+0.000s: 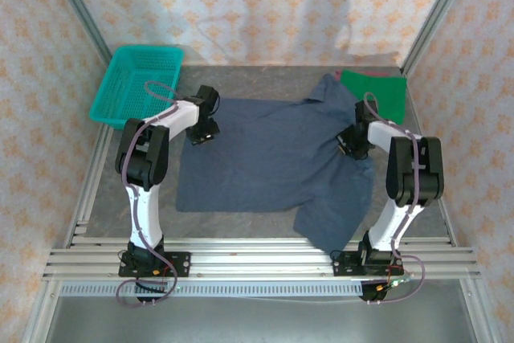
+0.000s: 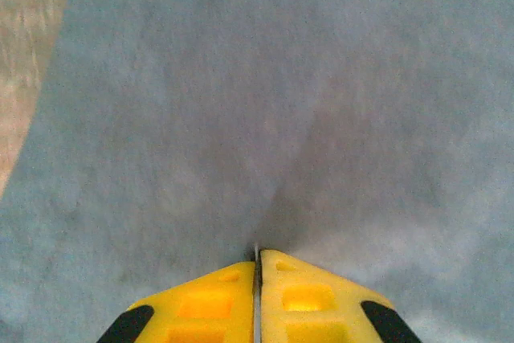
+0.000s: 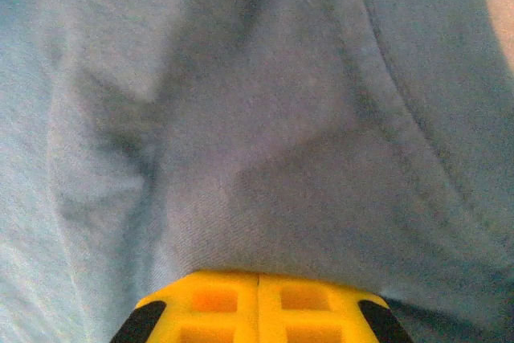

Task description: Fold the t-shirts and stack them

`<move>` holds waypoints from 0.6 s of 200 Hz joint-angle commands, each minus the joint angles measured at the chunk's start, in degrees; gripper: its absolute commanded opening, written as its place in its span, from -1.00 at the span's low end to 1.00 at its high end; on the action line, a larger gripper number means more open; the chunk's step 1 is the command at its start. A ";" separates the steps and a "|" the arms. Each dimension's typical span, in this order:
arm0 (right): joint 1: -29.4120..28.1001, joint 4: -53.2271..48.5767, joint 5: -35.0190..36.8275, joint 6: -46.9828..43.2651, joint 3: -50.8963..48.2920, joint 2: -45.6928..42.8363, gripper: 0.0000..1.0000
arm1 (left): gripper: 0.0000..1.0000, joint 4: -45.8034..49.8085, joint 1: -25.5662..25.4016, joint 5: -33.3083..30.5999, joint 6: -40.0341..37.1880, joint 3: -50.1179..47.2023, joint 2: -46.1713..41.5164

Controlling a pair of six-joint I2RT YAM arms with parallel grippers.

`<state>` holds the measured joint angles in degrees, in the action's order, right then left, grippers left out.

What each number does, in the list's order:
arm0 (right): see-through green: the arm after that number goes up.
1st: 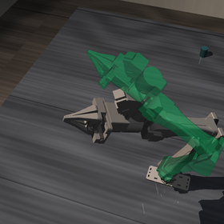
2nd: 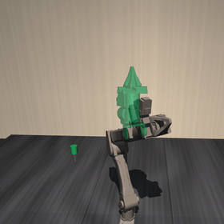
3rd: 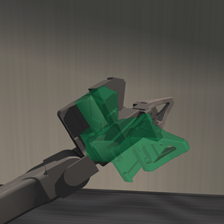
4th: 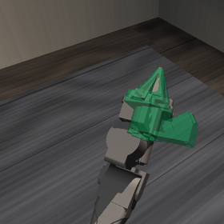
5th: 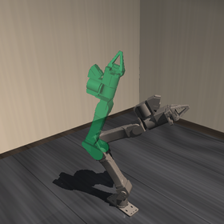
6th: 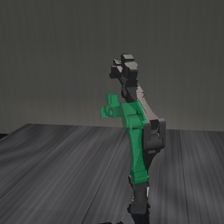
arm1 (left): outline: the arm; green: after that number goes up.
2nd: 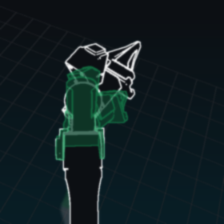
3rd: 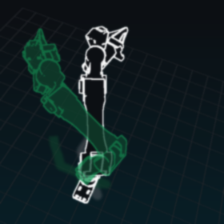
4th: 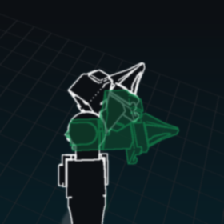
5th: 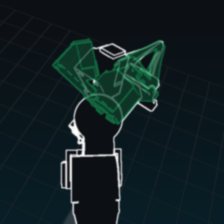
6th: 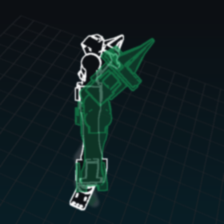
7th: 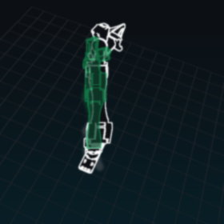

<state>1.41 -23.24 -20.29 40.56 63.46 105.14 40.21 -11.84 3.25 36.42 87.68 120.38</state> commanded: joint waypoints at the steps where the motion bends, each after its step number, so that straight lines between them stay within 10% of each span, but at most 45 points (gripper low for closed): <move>1: -0.06 -2.73 3.34 1.02 4.93 4.88 -1.00 | -0.83 1.84 1.70 -4.28 -1.28 4.53 3.55; 52: 0.00 -9.62 0.02 -2.45 11.64 0.00 -0.77 | -0.75 2.38 3.10 0.43 -4.78 12.37 2.22; 88: -0.05 -22.68 -3.09 -7.73 8.35 -16.67 -0.05 | 0.29 2.02 0.59 5.93 -4.92 5.43 -14.94; 120: 0.00 -39.10 -3.55 -9.20 0.23 -35.97 0.22 | 0.55 6.45 -0.64 8.20 -4.39 -3.79 -32.26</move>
<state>1.43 -43.92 -23.20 33.71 69.38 81.08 41.74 -11.70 8.75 32.08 89.12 100.60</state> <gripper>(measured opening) 0.588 0.753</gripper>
